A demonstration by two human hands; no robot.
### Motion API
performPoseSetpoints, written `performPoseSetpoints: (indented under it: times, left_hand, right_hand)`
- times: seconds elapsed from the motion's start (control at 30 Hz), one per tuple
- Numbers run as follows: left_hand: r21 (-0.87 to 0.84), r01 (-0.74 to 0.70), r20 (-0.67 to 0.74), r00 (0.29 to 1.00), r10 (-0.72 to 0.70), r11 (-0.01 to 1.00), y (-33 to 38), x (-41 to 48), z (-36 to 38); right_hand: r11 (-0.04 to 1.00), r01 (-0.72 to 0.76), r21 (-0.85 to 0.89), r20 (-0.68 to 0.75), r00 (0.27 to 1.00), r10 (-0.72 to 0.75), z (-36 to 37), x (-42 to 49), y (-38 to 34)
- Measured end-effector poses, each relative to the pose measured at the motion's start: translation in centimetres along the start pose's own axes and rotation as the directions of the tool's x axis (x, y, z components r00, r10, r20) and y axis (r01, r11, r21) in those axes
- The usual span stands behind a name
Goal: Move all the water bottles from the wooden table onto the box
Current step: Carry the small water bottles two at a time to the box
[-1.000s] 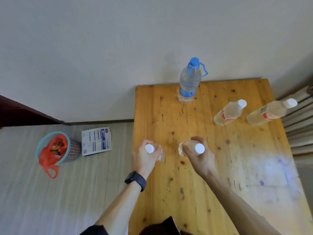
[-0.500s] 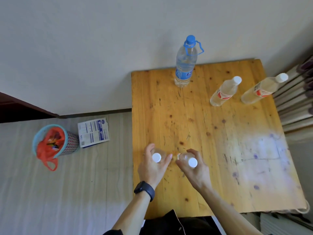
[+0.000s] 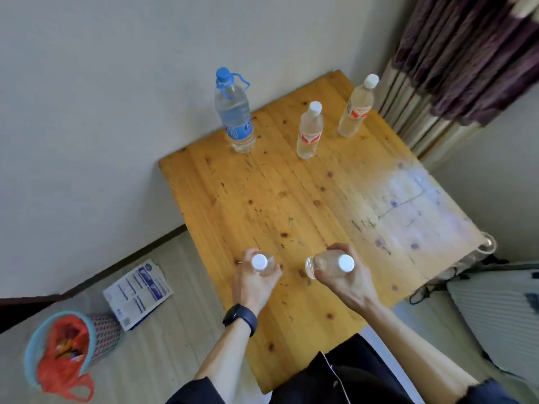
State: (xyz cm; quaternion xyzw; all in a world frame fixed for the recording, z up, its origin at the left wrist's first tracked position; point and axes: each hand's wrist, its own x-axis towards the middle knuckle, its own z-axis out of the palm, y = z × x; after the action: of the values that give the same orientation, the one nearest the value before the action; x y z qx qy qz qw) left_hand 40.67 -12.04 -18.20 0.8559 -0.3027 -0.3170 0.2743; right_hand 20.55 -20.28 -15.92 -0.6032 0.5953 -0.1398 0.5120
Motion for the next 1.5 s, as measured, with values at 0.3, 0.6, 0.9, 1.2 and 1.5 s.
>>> performPoseSetpoints:
  times: [0.3,0.6,0.9,1.2,1.5]
  left_hand:
    - [0.138,-0.457,0.304,0.864,0.402,0.878,8.9,-6.4,6.4]
    - [-0.054,-0.831,0.477,0.466,0.745,0.554,18.5,-23.8,16.7]
    - [-0.294,-0.87,0.718,0.072,0.692,0.395,19.8,-51.4,28.5]
    - [-0.599,-0.78,0.745,-0.46,0.483,0.181,20.3,-79.8,36.3]
    - [-0.765,-0.633,0.642,-0.731,0.232,0.12,17.6,-103.6,42.2]
  right_hand:
    - [0.98,-0.084,0.18,-0.384,0.911,0.149,-10.3,-12.0,4.1]
    - [0.951,-0.111,0.289,-0.741,0.603,0.296,-18.5,-29.7,14.4]
    - [0.88,-0.19,0.436,-0.881,0.112,0.46,-24.4,-54.7,26.5]
    - [0.685,-0.08,0.724,-0.646,-0.427,0.633,-24.2,-76.8,35.2]
    - [0.53,0.034,0.847,-0.35,-0.715,0.606,-24.3,-91.7,43.1]
